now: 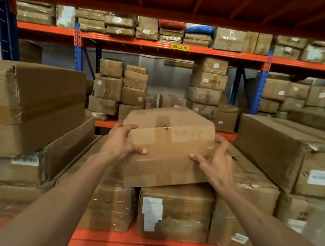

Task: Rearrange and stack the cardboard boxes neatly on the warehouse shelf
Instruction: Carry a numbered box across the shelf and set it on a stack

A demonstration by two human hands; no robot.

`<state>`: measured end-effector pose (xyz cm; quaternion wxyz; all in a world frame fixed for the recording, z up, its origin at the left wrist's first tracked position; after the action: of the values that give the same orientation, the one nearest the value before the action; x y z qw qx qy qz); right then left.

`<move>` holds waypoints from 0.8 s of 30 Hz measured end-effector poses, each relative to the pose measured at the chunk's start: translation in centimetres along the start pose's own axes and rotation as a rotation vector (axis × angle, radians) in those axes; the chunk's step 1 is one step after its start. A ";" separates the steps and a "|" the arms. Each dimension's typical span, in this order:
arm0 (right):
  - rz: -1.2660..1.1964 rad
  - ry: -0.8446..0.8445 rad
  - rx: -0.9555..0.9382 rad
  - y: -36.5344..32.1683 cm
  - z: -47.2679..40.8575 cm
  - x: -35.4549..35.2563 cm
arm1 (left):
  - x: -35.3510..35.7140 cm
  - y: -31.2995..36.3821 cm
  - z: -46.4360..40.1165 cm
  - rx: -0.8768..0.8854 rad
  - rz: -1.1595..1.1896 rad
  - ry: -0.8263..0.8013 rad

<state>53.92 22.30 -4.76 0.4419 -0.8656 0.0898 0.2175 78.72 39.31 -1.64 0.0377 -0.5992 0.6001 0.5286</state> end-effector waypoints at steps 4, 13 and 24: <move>0.040 -0.043 0.016 1.3 0.9 -1.5 | 0.5 2.3 -0.6 0.084 -0.137 -0.051; 0.166 -0.312 0.104 -2.5 -4.1 -2.6 | 0.7 0.8 -1.3 0.009 -0.060 -0.100; -0.106 -0.119 0.065 -2.7 0.3 -4.1 | 0.4 0.6 0.7 -0.027 0.046 -0.117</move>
<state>51.13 24.00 -1.14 0.4853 -0.8400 0.0243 0.2415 77.74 39.37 -1.93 0.0522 -0.5538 0.6034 0.5714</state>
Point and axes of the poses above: each hand's wrist, its own z-axis away from the middle knuckle, its own x-axis out of the palm, y = z × x, the point moved 4 cm from there along -z, towards the middle knuckle, and after that the axes turned 7 degrees about -z, right-handed, at the moved point
